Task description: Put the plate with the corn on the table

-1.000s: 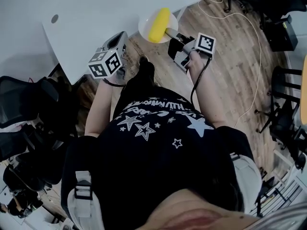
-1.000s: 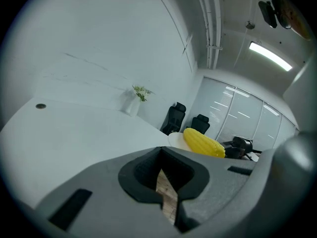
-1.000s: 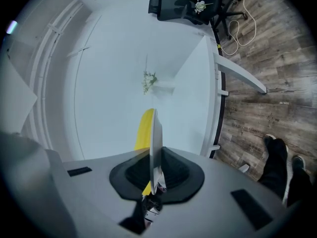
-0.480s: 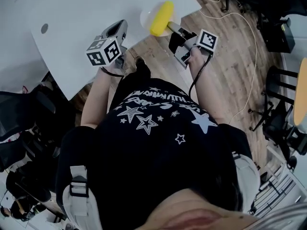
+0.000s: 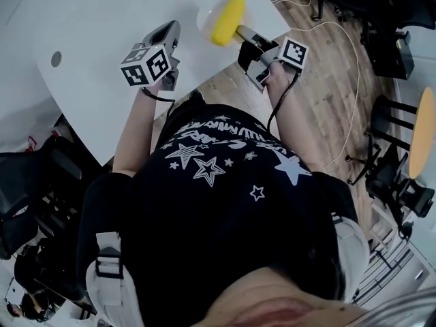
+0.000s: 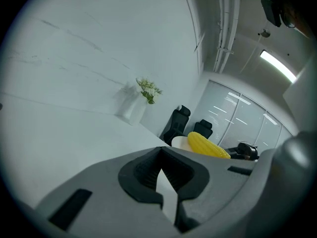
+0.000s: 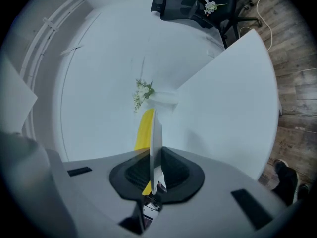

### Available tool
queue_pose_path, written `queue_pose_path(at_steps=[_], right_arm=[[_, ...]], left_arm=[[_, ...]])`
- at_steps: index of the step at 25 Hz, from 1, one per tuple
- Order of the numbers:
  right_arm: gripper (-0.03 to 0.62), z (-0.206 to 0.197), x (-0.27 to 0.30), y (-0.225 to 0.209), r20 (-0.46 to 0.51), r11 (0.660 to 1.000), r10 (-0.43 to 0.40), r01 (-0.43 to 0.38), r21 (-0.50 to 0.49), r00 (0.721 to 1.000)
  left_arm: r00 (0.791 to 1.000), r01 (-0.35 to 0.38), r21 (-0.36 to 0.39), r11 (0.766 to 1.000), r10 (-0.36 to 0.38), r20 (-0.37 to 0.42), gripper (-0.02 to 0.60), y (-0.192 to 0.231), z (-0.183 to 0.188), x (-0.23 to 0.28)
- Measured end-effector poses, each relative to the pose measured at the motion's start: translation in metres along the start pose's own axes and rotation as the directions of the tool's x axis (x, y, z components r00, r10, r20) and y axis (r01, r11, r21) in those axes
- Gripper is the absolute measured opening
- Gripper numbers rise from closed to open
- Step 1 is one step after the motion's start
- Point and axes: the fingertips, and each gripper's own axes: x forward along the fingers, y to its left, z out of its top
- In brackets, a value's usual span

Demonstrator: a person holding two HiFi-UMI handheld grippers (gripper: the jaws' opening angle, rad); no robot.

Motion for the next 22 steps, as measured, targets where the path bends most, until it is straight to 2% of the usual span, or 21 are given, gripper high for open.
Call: queue_pose_path(at_steps=[8,13,16,22], right_arm=[[0.026,0.006,0.006,-0.006,-0.007,1.0,-0.003,0.003,-0.024,1.0],[0.026,0.016,0.015,-0.018,-0.055,0.998,-0.015,0.012,-0.059,0.998],[0.026,0.022,0.018,-0.027,-0.102,0.997,-0.013,0.005,-0.081,0.995],[0.026,0.076,0.031,-0.031,-0.217,0.997,0.006,-0.022,-0.072,0.976]], left_arm=[[1.0,0.004,0.004,1.0,-0.004,0.016,0.006,0.005,-0.001,0.0],[1.0,-0.019,-0.016,1.0,0.019,0.015,0.006,0.01,-0.007,0.004],[0.998,-0.054,-0.03,0.998,0.054,0.019,0.006,0.014,-0.015,0.006],[0.985,-0.168,-0.073,0.983,0.171,0.032,0.006,0.008,-0.002,0.041]])
